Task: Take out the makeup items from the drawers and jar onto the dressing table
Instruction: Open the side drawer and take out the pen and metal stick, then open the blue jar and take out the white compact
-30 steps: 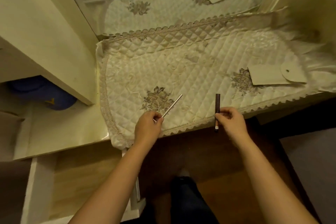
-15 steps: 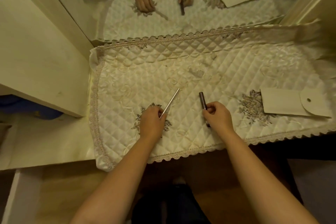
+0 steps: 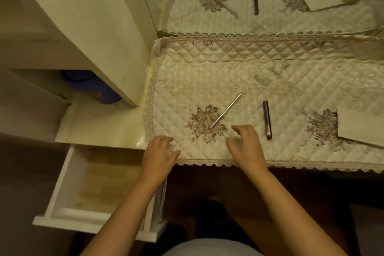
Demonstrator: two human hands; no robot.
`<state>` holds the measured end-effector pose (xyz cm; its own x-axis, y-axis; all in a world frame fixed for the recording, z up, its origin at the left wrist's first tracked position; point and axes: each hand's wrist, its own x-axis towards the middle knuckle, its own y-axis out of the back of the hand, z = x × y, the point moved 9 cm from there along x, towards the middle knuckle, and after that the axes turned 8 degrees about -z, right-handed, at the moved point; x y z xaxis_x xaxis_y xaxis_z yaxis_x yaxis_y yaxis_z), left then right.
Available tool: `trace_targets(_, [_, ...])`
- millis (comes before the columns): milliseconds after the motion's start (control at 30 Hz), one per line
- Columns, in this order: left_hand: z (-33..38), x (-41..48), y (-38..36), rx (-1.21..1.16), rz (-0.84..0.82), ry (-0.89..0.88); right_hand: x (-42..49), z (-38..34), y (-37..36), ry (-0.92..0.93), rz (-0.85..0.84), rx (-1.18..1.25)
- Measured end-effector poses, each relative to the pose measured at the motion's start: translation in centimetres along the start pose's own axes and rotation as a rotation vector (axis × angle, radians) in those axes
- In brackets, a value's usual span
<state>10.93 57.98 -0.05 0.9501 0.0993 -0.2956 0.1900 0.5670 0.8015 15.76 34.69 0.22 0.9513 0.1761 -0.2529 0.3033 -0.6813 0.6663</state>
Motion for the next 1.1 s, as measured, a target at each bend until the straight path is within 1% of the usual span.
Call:
trace_targets(100, [-4.4, -4.0, 1.4, -0.012, 0.020, 0.055, -1.5, -4.6, -4.9, 0.144, -0.146, -0.073])
trace_targets(200, [-10.0, -8.6, 2.4, -0.015, 0.046, 0.143, -3.2, -8.4, -9.4, 0.251, -0.216, -0.145])
trace_targets(267, [-13.8, -11.7, 2.5, -0.028, 0.019, 0.202, -4.2, -10.4, -12.1, 0.292, -0.244, -0.200])
trace_targets(400, [-19.8, -15.9, 1.9, -0.007, -0.101, 0.199, -4.5, -13.0, -16.0, 0.260, -0.250, -0.265])
trace_targets(500, [-23.1, -17.4, 1.1, -0.060, -0.170, 0.241, -3.7, -13.6, -17.7, 0.199, -0.220, -0.291])
trace_targets(567, [-24.3, -17.7, 0.2, -0.026, -0.213, 0.228, -3.2, -13.3, -18.3, 0.151, -0.189, -0.298])
trace_targets(667, [-25.2, -17.5, -1.0, 0.109, -0.245, 0.156, -2.9, -12.8, -18.5, 0.104, -0.106, -0.288])
trace_targets(767, [-25.5, -17.0, -0.7, 0.131, -0.154, 0.086, -2.7, -12.8, -18.4, 0.086, -0.060, -0.305])
trace_targets(867, [-25.6, -16.7, 0.0, 0.115, -0.049, 0.031, -2.3, -12.6, -18.3, 0.059, -0.084, -0.299])
trace_targets(967, [-25.3, -16.1, 0.4, 0.145, -0.024, -0.007, -2.0, -12.5, -18.3, 0.069, -0.086, -0.364])
trace_targets(1100, [-24.7, -14.2, 1.3, 0.142, -0.011, -0.027, -1.6, -12.7, -18.5, 0.093, -0.040, -0.465])
